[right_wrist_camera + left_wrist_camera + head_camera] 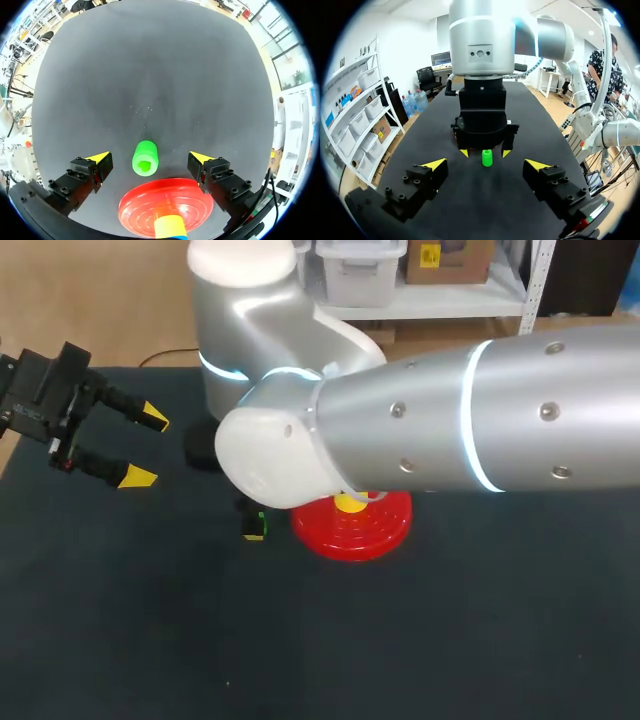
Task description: Pick up and stack the cylinders on the red base in this order: pink,purple,orange,green
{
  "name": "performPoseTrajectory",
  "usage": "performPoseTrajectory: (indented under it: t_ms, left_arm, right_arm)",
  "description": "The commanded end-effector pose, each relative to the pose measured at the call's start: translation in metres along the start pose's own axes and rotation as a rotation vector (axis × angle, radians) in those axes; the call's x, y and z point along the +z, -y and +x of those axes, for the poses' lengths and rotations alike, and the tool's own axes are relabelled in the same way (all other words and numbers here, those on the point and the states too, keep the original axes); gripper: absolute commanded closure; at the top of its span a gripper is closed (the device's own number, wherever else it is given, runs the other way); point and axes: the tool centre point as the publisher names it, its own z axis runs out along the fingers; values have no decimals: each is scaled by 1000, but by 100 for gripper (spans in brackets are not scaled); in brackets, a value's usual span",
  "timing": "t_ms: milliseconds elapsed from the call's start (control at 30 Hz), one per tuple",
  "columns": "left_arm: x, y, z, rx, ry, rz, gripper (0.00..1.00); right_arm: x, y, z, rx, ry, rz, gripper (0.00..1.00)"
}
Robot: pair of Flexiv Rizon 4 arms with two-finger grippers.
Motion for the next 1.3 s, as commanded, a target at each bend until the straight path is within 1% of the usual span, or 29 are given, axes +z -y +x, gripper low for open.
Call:
performPoseTrajectory:
  t_ms: [33, 333, 367, 400, 433, 467, 1167, 1300]
  left_arm:
    - [0, -1, 1, 1, 0, 1, 0]
    - [0, -1, 1, 1, 0, 1, 0]
    - [0, -1, 1, 1, 0, 1, 0]
    - [0, -1, 1, 1, 0, 1, 0]
    - [0, -1, 1, 1, 0, 1, 0]
    - [0, -1, 1, 1, 0, 1, 0]
    - [0, -1, 1, 1, 0, 1, 0]
    - [0, -1, 1, 1, 0, 1, 0]
  right_arm:
    - [0, -1, 1, -2, 0, 1, 0]
    - [1, -5, -1, -11, -5, 3, 0]
    - [1, -6, -1, -12, -6, 2, 26]
    - [1, -6, -1, -12, -5, 2, 59]
    - [1, -6, -1, -12, -6, 3, 85]
    - [1, -6, -1, -12, -6, 2, 100]
    - [3, -6, 2, -4, -20, -6, 100]
    - [-5, -4, 3, 0, -8, 2, 100]
